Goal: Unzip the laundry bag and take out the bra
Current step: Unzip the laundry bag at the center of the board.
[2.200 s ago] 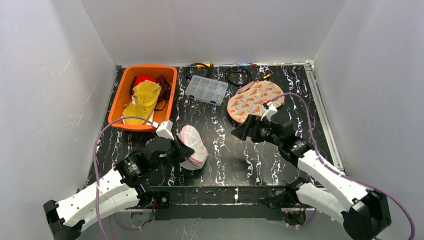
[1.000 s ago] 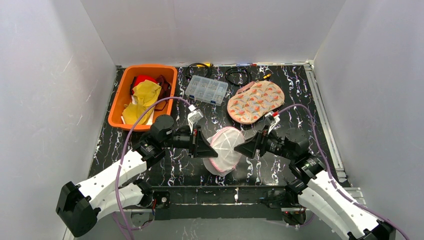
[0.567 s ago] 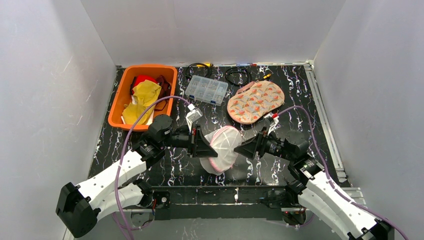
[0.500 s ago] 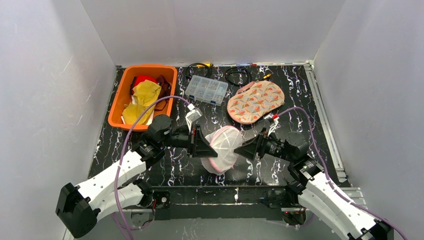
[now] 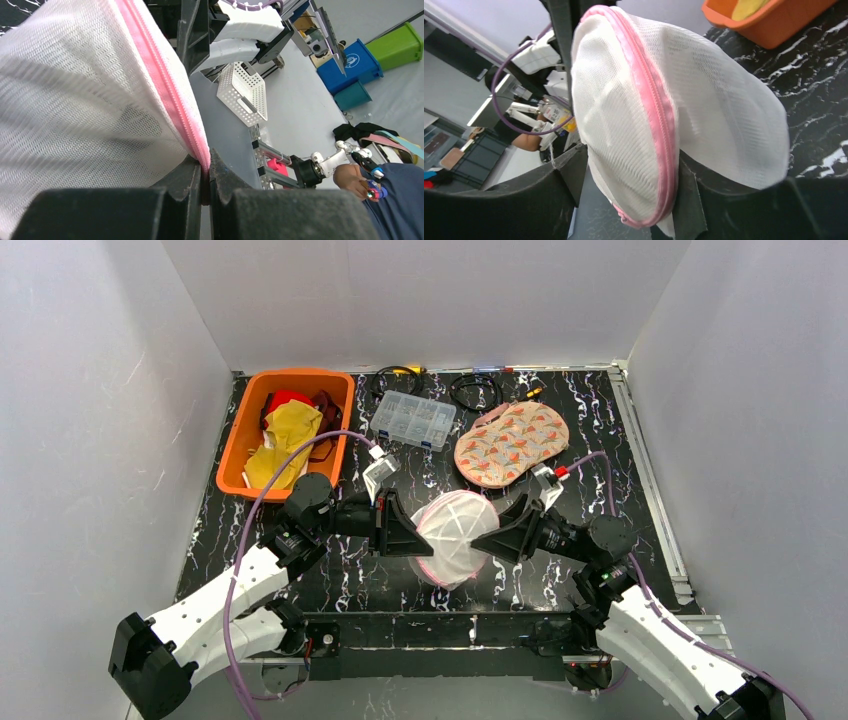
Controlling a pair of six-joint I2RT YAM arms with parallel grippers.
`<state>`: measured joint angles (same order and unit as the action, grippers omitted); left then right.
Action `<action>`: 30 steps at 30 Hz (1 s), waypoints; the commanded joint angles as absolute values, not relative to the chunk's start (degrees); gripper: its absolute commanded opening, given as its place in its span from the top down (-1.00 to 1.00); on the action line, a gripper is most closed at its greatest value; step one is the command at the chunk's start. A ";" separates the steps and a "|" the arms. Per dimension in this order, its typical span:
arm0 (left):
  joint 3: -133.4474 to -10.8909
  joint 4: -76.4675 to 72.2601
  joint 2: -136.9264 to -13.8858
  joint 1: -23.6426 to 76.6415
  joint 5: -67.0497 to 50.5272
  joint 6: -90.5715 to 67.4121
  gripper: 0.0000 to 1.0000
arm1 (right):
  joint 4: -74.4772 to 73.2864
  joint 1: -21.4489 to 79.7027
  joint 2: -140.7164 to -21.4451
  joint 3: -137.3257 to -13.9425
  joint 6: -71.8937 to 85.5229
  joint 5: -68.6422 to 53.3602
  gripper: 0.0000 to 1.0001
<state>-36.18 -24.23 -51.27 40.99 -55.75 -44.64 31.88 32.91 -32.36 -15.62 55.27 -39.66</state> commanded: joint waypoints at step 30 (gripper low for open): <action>-13.88 -22.36 -32.84 50.57 0.33 -69.27 -0.92 | 39.24 42.05 -37.25 -9.40 66.57 -0.79 0.97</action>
